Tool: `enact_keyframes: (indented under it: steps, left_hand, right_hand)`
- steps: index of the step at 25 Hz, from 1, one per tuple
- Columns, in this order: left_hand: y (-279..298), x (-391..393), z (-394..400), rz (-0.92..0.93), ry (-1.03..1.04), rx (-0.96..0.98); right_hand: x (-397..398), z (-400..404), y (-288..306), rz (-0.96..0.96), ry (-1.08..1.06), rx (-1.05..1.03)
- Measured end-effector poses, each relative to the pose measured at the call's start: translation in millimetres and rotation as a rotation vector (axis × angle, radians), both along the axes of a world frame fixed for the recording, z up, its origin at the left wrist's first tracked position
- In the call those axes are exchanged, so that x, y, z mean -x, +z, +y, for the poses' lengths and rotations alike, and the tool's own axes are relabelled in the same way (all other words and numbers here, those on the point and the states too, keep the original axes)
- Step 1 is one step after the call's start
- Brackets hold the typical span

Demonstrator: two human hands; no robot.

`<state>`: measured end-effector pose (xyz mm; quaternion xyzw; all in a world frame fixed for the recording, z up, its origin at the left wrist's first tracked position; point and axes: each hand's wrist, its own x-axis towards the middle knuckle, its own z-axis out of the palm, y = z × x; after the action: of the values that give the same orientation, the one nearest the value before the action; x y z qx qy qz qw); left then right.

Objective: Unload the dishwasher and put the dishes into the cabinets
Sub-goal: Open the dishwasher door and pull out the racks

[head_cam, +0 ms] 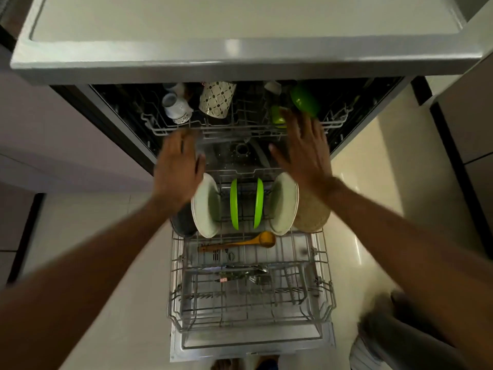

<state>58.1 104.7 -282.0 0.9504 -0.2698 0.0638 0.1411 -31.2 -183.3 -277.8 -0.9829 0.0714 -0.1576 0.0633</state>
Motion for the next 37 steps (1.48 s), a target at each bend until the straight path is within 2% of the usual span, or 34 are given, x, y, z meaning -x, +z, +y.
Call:
enact_keyframes:
  steps: [1, 3, 5, 8, 12, 19, 28, 37]
  left_hand:
    - [2.3, -29.4, -7.8, -0.052, -0.006, -0.067]
    - [-3.2, -63.5, -12.4, -0.028, -0.037, -0.205]
    - [-12.0, -69.8, -12.1, -0.026, -0.061, -0.227]
    - [-16.5, -63.2, -10.6, -0.067, -0.066, -0.127]
    - [-17.0, -61.4, -3.8, -0.074, -0.082, -0.131]
    - [-10.8, -11.3, 9.9, -0.038, -0.022, 0.057]
    - [-13.9, 56.5, 31.3, -0.021, 0.107, -0.098]
    - [-5.6, 103.0, 44.6, 0.045, 0.15, -0.111]
  right_hand:
    - [-25.6, -15.0, 4.2, 0.08, -0.04, 0.024]
    - [-52.0, -33.3, 4.1, 0.297, -0.046, 0.03]
    - [-56.3, -43.0, -4.6, 0.391, -0.021, 0.024]
    - [-53.7, -43.5, -10.1, 0.331, -0.014, 0.04]
    - [-47.4, -38.3, -9.5, 0.333, -0.035, 0.026]
    - [3.1, -3.4, -7.5, 0.259, -0.095, 0.022]
    - [74.0, 35.2, -8.9, 0.257, -0.184, -0.014]
    - [116.6, 53.0, 0.5, 0.298, -0.222, -0.085]
